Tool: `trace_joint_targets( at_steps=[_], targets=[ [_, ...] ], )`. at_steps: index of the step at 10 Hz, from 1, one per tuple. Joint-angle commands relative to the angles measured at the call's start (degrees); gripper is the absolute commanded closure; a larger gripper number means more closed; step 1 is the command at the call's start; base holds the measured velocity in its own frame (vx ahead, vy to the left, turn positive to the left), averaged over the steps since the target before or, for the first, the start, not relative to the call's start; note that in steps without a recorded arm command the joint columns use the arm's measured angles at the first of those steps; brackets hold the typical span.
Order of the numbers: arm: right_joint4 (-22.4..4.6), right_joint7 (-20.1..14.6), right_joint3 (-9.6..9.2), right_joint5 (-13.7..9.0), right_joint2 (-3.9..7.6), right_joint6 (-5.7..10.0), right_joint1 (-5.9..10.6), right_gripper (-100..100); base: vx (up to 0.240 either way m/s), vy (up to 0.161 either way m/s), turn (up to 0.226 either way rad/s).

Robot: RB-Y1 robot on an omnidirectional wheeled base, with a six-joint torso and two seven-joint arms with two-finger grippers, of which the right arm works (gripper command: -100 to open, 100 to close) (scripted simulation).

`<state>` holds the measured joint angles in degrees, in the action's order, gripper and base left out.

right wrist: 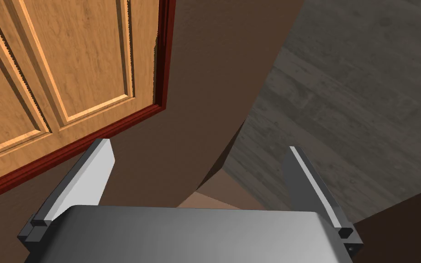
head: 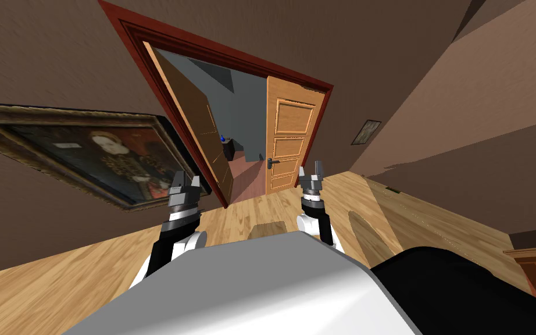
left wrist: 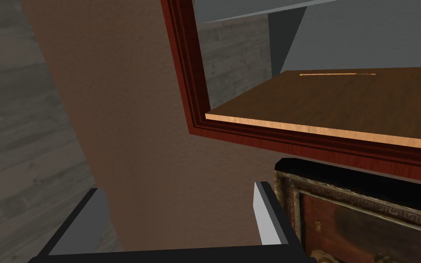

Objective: Push the door open

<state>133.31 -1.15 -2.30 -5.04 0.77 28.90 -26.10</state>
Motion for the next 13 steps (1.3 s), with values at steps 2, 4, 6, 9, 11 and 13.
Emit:
trace_joint_targets(
  at_steps=[2, 4, 6, 9, 11, 13],
  targets=[
    [-3.08, -0.93, 0.1, 0.67, 0.63, 0.01, 1.62, -100, 0.049, -0.006, 0.009],
    [-5.58, -1.69, 0.18, 1.21, 1.11, 0.02, 2.94, -100, 0.066, -0.013, 0.009],
    [-8.84, -2.67, 0.28, 1.92, 1.72, 0.03, 4.65, -100, 0.072, -0.013, 0.01],
    [-14.27, -4.48, 0.47, 3.21, 2.79, 0.05, 7.8, -100, 0.084, -0.016, 0.013],
    [-17.13, -5.17, 0.54, 3.71, 3.19, 0.05, 9.01, -100, 0.079, -0.01, 0.01],
    [-21.06, -6.61, 0.69, 4.74, 4.0, 0.07, 11.51, -100, 0.071, -0.009, 0.011]
  ],
)
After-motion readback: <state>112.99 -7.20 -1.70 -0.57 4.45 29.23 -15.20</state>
